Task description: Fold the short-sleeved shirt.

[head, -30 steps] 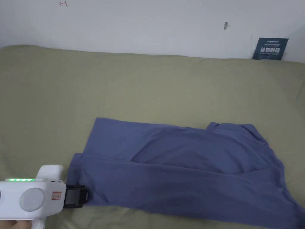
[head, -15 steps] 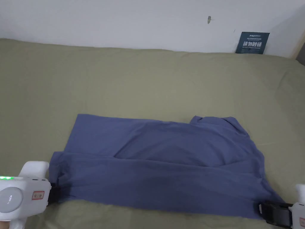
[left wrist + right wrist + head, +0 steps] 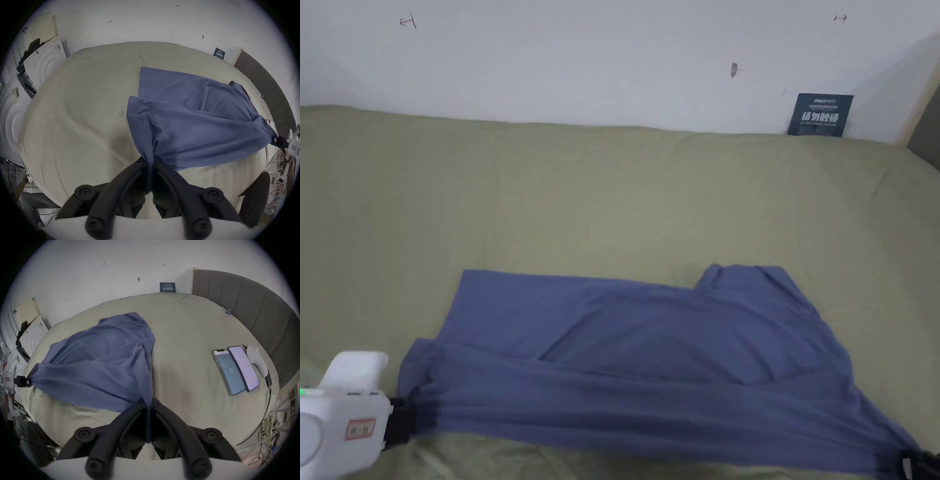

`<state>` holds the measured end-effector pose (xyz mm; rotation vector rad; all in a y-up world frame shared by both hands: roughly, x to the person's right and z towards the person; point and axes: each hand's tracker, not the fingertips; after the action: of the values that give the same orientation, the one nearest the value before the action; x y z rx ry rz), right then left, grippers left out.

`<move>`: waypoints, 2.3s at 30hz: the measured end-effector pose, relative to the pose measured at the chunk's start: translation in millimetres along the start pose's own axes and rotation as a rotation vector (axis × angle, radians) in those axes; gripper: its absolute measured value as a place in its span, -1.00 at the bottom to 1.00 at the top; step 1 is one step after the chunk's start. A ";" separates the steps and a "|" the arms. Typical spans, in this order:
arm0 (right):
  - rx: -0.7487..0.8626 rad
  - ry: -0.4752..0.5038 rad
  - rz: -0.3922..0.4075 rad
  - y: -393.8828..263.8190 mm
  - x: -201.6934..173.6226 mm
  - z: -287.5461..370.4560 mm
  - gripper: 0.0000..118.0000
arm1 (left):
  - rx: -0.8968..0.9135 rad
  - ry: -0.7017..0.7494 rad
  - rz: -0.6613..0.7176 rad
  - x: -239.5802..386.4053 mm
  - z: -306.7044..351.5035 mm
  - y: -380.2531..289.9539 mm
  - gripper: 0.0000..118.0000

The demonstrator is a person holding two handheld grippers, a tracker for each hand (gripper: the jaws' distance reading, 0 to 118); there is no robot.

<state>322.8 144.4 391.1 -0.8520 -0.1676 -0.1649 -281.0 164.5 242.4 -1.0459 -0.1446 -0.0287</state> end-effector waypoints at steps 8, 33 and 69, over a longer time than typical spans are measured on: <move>-0.051 0.023 0.016 -65.6 -14.0 46.8 -0.94 | -0.042 -0.018 0.078 -30.0 26.7 -75.0 -0.88; 0.068 0.055 0.019 59.8 -48.2 -36.1 -1.00 | 0.106 -0.007 0.077 -14.4 -58.1 94.6 -1.00; -0.112 -0.005 0.097 127.4 -46.8 -161.1 -1.00 | 0.022 0.053 0.016 -3.4 -102.7 112.3 -0.98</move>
<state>317.1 108.4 183.7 -0.9704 -0.1225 -0.0823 -263.2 131.9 94.8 -1.0234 -0.0878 -0.0402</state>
